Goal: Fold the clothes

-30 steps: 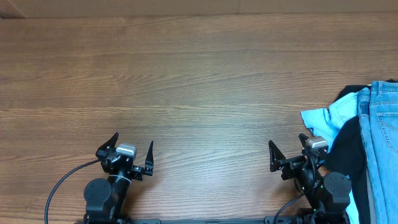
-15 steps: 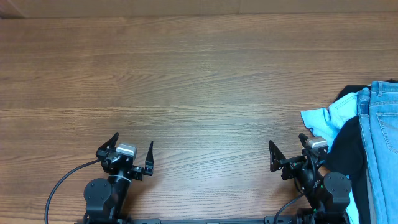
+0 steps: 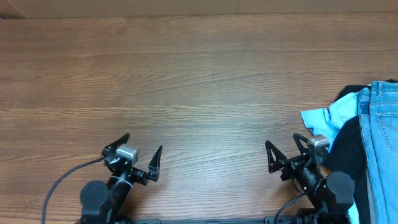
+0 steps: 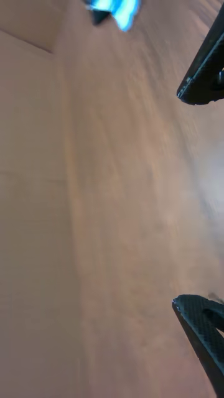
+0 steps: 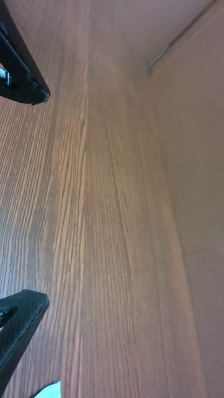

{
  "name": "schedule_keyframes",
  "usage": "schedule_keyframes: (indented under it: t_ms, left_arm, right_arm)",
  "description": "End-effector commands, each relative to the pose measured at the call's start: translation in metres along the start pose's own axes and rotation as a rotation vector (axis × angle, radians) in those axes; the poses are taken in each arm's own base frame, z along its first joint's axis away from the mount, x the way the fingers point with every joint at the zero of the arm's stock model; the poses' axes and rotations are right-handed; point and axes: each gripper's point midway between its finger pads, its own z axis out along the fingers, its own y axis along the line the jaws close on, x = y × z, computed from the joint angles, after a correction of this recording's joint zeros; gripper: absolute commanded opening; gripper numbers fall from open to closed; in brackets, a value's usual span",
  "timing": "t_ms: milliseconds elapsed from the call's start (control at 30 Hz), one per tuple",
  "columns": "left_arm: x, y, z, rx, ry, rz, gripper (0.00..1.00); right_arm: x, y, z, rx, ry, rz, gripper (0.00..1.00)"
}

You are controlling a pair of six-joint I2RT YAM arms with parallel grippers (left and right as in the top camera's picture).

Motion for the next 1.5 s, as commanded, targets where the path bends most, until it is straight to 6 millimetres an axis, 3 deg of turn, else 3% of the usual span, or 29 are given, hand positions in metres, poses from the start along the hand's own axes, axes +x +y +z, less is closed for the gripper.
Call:
schedule_keyframes:
  t_ms: [0, 133, 333, 533, 600, 733, 867, 1000, 1067, 1200, 1300, 1333, 1467]
  left_arm:
    - [-0.068, -0.004, -0.022, -0.028, -0.068, -0.019, 1.00]
    - [-0.092, -0.001, -0.019, -0.049, 0.086, -0.070, 1.00]
    - [-0.118, 0.006, 0.003, -0.060, 0.415, -0.173, 1.00]
    - [-0.124, 0.016, 0.030, -0.042, 0.650, -0.172, 1.00]
    - [-0.121, 0.016, 0.039, -0.026, 0.697, -0.200, 1.00]
    - [-0.109, 0.007, 0.053, 0.051, 0.767, -0.259, 1.00]
    - [-0.097, 0.008, 0.058, 0.055, 0.818, -0.282, 1.00]
    - [-0.095, 0.009, 0.060, 0.055, 0.827, -0.286, 1.00]
    - [-0.095, 0.009, 0.060, 0.055, 0.827, -0.285, 1.00]
    - [-0.095, 0.009, 0.060, 0.055, 0.827, -0.286, 1.00]
    - [-0.095, 0.009, 0.061, 0.055, 0.823, -0.284, 1.00]
    - [-0.095, 0.009, 0.061, 0.056, 0.823, -0.284, 1.00]
    - [-0.095, 0.009, 0.061, 0.055, 0.822, -0.284, 1.00]
  right_arm:
    - [-0.051, 0.022, -0.011, -0.033, -0.009, 0.024, 1.00]
    - [-0.075, 0.031, -0.003, -0.034, 0.148, 0.090, 1.00]
    - [-0.110, 0.025, 0.033, 0.006, 0.406, 0.165, 1.00]
    - [-0.108, 0.008, 0.072, 0.035, 0.610, 0.276, 1.00]
    - [-0.109, -0.011, 0.084, 0.107, 0.638, 0.299, 1.00]
    - [-0.114, -0.093, 0.086, 0.516, 0.642, 0.413, 1.00]
    - [-0.136, -0.139, 0.095, 0.591, 0.577, 0.403, 1.00]
    - [-0.159, -0.195, 0.074, 0.804, 0.418, 0.460, 1.00]
    - [-0.167, -0.209, 0.067, 0.819, 0.366, 0.498, 1.00]
    - [-0.167, -0.213, 0.063, 0.771, 0.378, 0.505, 1.00]
    - [-0.172, -0.238, 0.052, 0.885, 0.344, 0.462, 1.00]
    - [-0.171, -0.255, 0.046, 0.970, 0.334, 0.439, 1.00]
    - [-0.149, -0.286, 0.045, 1.037, 0.407, 0.416, 1.00]
